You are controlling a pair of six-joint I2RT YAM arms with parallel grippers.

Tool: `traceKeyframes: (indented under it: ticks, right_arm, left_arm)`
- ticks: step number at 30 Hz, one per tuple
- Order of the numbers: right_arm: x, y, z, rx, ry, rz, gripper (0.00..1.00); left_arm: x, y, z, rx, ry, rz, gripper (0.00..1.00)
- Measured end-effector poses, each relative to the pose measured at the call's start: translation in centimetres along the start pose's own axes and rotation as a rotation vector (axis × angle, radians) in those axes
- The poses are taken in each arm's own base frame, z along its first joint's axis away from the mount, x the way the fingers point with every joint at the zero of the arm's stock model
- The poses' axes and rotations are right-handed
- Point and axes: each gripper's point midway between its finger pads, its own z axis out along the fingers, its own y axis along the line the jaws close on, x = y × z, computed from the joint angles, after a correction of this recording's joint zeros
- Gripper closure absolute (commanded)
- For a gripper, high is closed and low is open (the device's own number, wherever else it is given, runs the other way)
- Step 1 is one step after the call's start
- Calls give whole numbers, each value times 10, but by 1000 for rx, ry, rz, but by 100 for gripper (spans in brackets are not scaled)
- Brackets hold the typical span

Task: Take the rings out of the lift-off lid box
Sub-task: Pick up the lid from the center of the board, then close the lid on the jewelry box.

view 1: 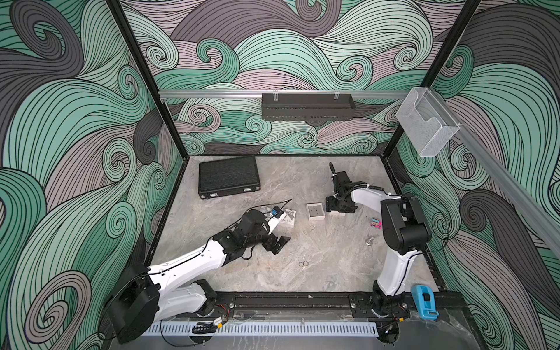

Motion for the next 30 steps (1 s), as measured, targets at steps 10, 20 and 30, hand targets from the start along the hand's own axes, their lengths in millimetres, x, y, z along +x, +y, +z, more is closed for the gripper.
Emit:
traceKeyframes:
  ticks: [10, 20, 30]
  right_arm:
    - [0, 0, -1, 1, 1, -5, 27]
    - [1, 7, -22, -9, -18, -50, 27]
    - [15, 52, -80, -82, -83, -188, 27]
  left_arm:
    - [3, 0, 3, 0, 13, -3, 1]
    - [3, 0, 3, 0, 12, -2, 1]
    - [3, 0, 3, 0, 12, -3, 1]
